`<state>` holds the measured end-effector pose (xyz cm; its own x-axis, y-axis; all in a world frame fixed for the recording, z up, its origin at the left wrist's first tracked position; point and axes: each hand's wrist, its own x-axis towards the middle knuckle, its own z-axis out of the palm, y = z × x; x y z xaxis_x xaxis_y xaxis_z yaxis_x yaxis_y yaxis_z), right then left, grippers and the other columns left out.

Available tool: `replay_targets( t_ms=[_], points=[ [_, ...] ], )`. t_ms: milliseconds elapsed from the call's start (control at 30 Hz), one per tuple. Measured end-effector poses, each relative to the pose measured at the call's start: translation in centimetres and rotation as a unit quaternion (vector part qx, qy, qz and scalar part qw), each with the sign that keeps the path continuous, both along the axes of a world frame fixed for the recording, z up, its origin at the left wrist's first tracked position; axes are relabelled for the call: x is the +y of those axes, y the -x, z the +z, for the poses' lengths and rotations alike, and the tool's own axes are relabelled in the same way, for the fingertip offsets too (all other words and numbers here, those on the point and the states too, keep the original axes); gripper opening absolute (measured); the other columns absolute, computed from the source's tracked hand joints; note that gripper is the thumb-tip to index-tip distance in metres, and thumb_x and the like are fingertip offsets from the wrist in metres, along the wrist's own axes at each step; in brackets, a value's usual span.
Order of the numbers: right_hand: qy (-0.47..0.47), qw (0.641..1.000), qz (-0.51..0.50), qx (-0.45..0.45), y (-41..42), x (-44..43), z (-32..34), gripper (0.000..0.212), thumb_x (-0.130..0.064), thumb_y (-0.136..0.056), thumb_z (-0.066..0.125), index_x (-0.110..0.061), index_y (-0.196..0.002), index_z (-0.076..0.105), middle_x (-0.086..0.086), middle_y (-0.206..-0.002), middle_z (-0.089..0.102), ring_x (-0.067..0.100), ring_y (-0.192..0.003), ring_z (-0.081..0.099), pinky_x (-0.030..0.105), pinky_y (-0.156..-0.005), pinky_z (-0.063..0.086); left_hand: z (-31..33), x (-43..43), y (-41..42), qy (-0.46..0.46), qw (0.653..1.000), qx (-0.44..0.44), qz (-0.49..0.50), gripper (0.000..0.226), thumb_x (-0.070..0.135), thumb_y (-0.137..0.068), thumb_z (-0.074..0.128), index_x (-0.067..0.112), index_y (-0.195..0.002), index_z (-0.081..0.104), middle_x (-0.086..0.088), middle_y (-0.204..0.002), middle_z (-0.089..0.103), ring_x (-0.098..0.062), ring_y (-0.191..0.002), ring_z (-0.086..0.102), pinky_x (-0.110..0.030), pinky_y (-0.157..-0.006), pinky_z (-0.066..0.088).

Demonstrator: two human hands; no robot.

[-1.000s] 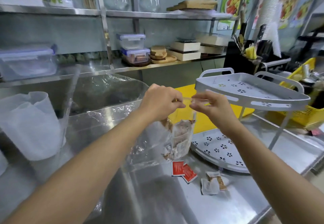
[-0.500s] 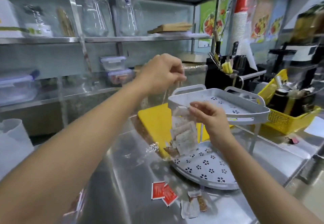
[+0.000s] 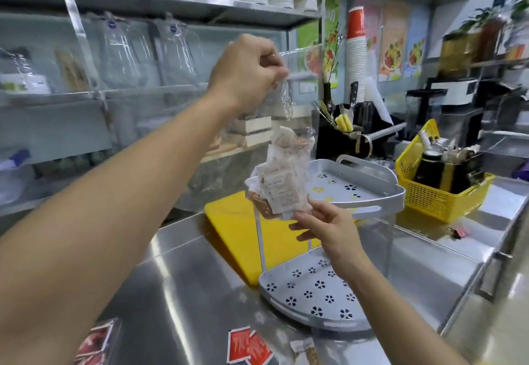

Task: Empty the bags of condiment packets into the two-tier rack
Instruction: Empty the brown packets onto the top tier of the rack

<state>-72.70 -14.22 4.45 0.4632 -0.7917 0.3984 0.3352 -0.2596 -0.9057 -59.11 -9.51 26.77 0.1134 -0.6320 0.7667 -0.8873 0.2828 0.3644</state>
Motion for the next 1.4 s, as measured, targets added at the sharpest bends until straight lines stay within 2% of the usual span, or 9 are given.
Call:
replay_targets(
  t_ms=[167,300,500,733,900,1100,1167,1267,1400],
  points=[
    [0.111,0.989,-0.097,-0.015,2.7,-2.4,3.9,0.022,0.006,-0.079,0.063,-0.016,-0.073,0.067,-0.005,-0.054,0.070,0.012,-0.051,0.067,0.022,-0.046,0.053,2.6,-1.0,0.4,0.066,0.996,0.016,-0.058,0.020,0.012,-0.079,0.068,0.024,-0.064,0.061,0.006,-0.061,0.062,-0.005,-0.056,0.061,-0.027,-0.063,0.052],
    [0.134,0.979,-0.143,-0.051,6.6,-5.2,7.4,0.022,0.006,-0.078,0.062,-0.014,-0.070,0.065,-0.007,-0.053,0.069,0.010,-0.049,0.067,0.020,-0.046,0.054,3.8,-2.1,-0.1,0.096,0.989,0.038,-0.109,0.016,0.012,-0.078,0.069,0.021,-0.067,0.062,0.002,-0.063,0.063,-0.007,-0.055,0.061,-0.024,-0.063,0.053],
    [0.181,0.956,-0.230,-0.038,11.1,-8.1,11.1,0.018,0.006,-0.078,0.064,-0.009,-0.069,0.062,-0.010,-0.049,0.068,0.007,-0.046,0.065,0.019,-0.045,0.054,2.3,-4.8,0.4,0.116,0.962,0.152,-0.193,0.016,0.006,-0.079,0.067,0.017,-0.069,0.062,-0.001,-0.066,0.062,-0.009,-0.059,0.062,-0.021,-0.065,0.051],
    [0.192,0.952,-0.220,0.097,13.3,-9.3,10.7,0.010,0.000,-0.076,0.067,-0.009,-0.072,0.068,-0.003,-0.051,0.069,0.011,-0.046,0.064,0.021,-0.047,0.054,-3.1,-7.6,-1.2,-0.013,0.958,0.252,-0.138,0.014,0.002,-0.085,0.060,0.007,-0.072,0.058,-0.008,-0.069,0.061,-0.005,-0.051,0.060,-0.014,-0.057,0.052],
    [0.186,0.940,-0.240,0.156,12.1,-10.6,10.3,0.008,-0.007,-0.079,0.066,-0.011,-0.074,0.071,-0.006,-0.050,0.068,0.006,-0.045,0.061,0.017,-0.039,0.044,-7.8,-8.0,-3.6,-0.086,0.943,0.312,-0.075,0.023,-0.001,-0.084,0.059,0.010,-0.064,0.057,-0.007,-0.066,0.058,-0.007,-0.050,0.053,-0.007,-0.044,0.040],
    [0.207,0.935,-0.263,0.121,10.1,-11.5,14.3,0.006,-0.012,-0.078,0.069,-0.014,-0.084,0.072,-0.012,-0.046,0.065,-0.005,-0.041,0.052,0.007,-0.040,0.038,-9.1,-7.9,-6.3,-0.146,0.927,0.345,-0.028,0.003,0.010,-0.080,0.068,0.010,-0.082,0.065,-0.004,-0.073,0.061,-0.013,-0.067,0.053,-0.022,-0.063,0.039],
    [0.227,0.923,-0.258,0.174,9.7,-11.7,16.1,0.008,-0.020,-0.077,0.070,-0.015,-0.083,0.073,-0.010,-0.051,0.067,0.001,-0.049,0.057,0.013,-0.048,0.043,-9.0,-7.7,-7.0,-0.172,0.921,0.349,-0.026,0.005,0.011,-0.081,0.067,0.013,-0.078,0.064,-0.002,-0.073,0.063,-0.012,-0.064,0.054,-0.024,-0.064,0.039],
    [0.279,0.873,-0.257,0.307,9.1,-11.5,17.8,0.015,-0.030,-0.076,0.069,-0.016,-0.079,0.074,0.002,-0.065,0.068,0.008,-0.053,0.057,0.020,-0.051,0.043,-9.6,-7.3,-8.0,-0.207,0.917,0.340,-0.013,0.004,0.013,-0.080,0.068,0.015,-0.079,0.064,0.000,-0.072,0.065,-0.012,-0.064,0.056,-0.025,-0.064,0.040],
    [0.289,0.879,-0.257,0.279,8.2,-11.4,19.0,0.017,-0.028,-0.077,0.069,-0.012,-0.079,0.073,0.009,-0.065,0.067,0.000,-0.036,0.050,0.009,-0.039,0.041,-10.4,-6.8,-8.5,-0.205,0.917,0.342,-0.024,0.006,0.013,-0.078,0.070,0.014,-0.073,0.067,-0.002,-0.073,0.066,-0.014,-0.066,0.058,-0.026,-0.067,0.044]
  ],
)
